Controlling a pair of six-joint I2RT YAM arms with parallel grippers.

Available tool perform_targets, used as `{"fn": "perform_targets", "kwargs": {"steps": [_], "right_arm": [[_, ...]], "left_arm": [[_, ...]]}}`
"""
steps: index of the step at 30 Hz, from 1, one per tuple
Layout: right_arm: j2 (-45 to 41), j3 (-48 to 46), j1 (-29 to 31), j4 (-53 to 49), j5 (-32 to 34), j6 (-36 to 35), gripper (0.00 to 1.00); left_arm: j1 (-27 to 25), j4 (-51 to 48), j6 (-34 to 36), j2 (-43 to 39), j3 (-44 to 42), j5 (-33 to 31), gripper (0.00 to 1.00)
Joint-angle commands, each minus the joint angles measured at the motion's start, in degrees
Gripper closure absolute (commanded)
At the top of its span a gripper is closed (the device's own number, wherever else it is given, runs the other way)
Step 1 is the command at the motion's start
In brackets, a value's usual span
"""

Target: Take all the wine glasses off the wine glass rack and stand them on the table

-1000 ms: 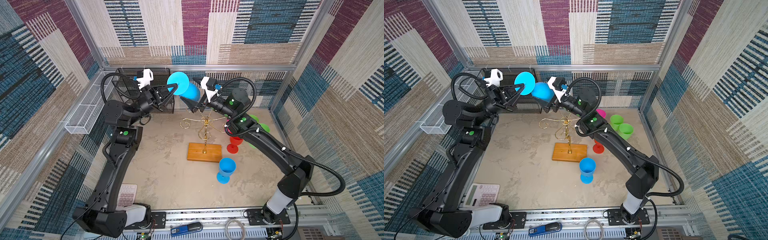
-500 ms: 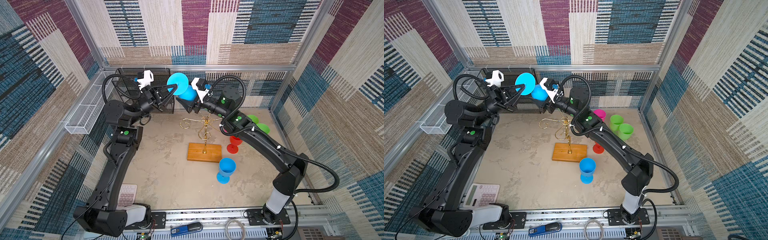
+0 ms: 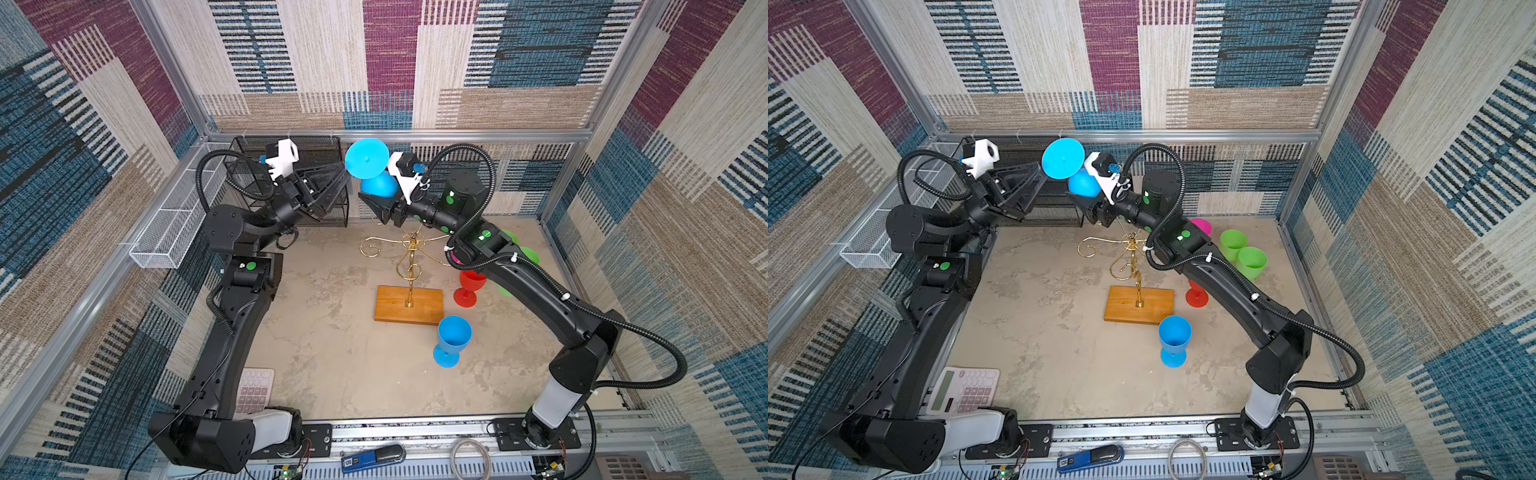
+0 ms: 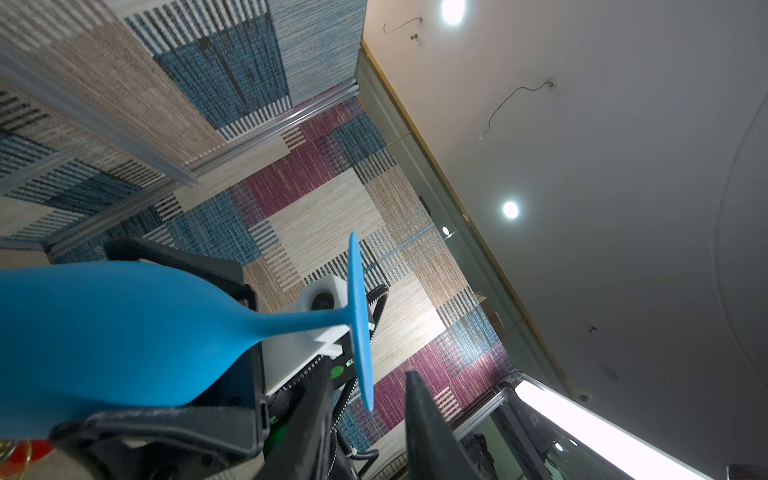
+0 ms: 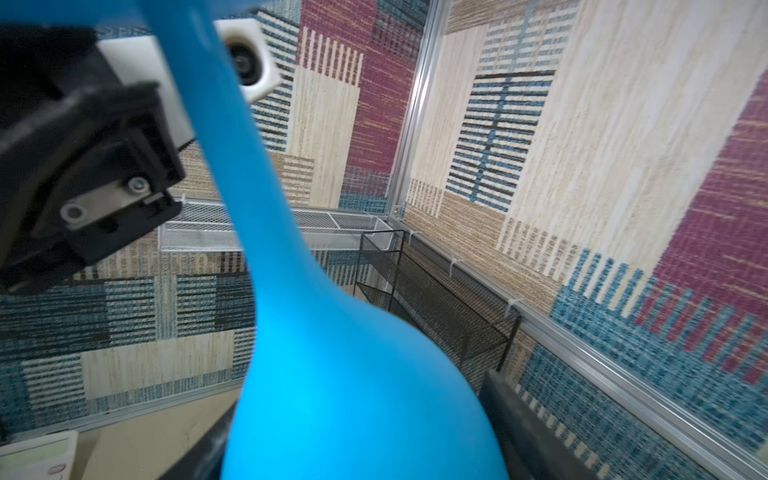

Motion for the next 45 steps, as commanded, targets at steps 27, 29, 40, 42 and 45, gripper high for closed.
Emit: {"fn": "perform_targets", "kwargs": {"steps": [27,29,40,42,45], "right_arm": [[-2.8,14.9,4.0,-41.0,2.5,3.4,0.37],[-2.9,14.2,5.1,-42.6,4.0,3.1,0.38],[-5.3,7.4,7.8,-42.3,5.0,4.1,0.39],[-5.0,7.2,8.1,-42.2,4.7,4.3,0.39],[-4.6,7.3,8.5,-41.9,4.3,4.7,0.39]], "left_arm": [[0.6,0.4,118.0,-17.2,-20.6,-6.4,0.47],[0.6,1.8,120.3,-16.4,-20.6,-5.7,0.48],[0.6,6.2,121.4,-13.4,-19.8,-2.5,0.52],[0.6,6.3,121.5,-13.3,-19.9,-1.7,0.52],[0.6,5.9,121.4,-13.1,-20.0,0.2,0.52]]}}
